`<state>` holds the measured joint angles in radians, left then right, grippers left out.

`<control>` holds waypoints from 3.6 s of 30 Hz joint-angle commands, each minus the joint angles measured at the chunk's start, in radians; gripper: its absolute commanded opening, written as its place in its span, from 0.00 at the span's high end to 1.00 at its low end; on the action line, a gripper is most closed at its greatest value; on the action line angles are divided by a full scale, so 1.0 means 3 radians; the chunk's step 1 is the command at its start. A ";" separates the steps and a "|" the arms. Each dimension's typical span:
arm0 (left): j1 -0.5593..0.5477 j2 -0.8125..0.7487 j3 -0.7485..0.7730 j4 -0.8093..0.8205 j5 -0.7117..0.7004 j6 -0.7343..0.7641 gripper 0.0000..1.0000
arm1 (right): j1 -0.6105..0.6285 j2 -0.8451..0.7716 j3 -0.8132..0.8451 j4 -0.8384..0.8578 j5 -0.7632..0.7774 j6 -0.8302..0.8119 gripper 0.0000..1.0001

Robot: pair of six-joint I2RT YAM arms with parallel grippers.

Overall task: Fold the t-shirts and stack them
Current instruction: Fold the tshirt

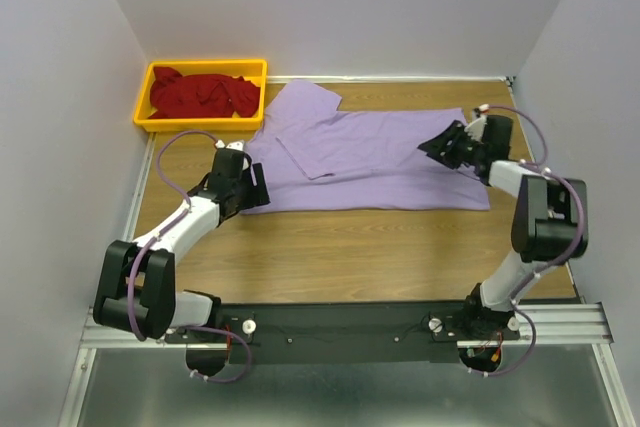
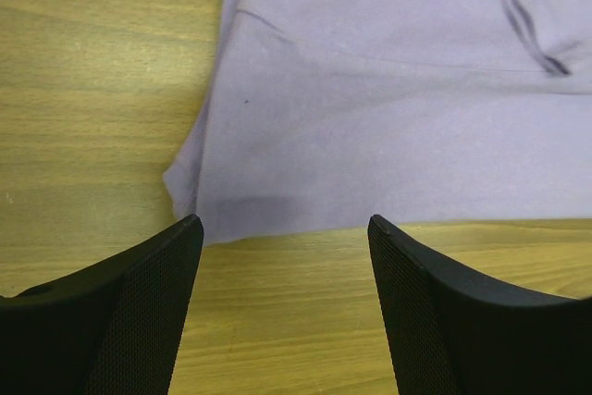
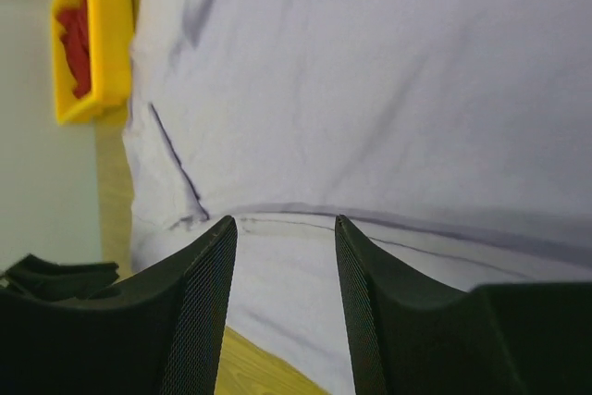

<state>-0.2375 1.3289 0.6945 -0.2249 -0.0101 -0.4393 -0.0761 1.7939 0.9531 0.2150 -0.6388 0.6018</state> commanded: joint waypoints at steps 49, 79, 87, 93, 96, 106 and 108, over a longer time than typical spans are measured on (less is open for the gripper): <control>0.0009 -0.1331 -0.0239 0.0417 -0.0411 0.0074 0.21 | 0.2309 0.0359 0.1107 -0.1048 0.1771 -0.1663 0.59; 0.0025 -0.0896 -0.0121 0.0346 -0.0288 0.0109 0.22 | 0.2734 0.1067 0.1803 -0.1320 0.2830 -0.2251 0.68; 0.0025 -0.0820 -0.0106 0.0325 -0.0248 0.0114 0.22 | 0.2734 0.1010 0.1829 -0.1325 0.2804 -0.2231 0.67; 0.0025 -0.0814 -0.0106 0.0325 -0.0237 0.0119 0.23 | 0.2734 0.0974 0.1854 -0.1325 0.2901 -0.2256 0.66; 0.0025 -0.0804 -0.0106 0.0325 -0.0232 0.0114 0.23 | 0.2734 0.0969 0.1860 -0.1330 0.2942 -0.2267 0.66; 0.0025 -0.0794 -0.0106 0.0325 -0.0202 0.0119 0.23 | 0.2734 0.1025 0.1885 -0.1335 0.2942 -0.2297 0.92; 0.0030 -0.0794 -0.0106 0.0320 -0.0202 0.0119 0.23 | 0.2729 0.1036 0.1905 -0.1330 0.2983 -0.2318 0.95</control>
<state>-0.2356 1.0855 0.6395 -0.1226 -0.0921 -0.4118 0.7406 2.1151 1.4883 -0.1719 0.2184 -0.0784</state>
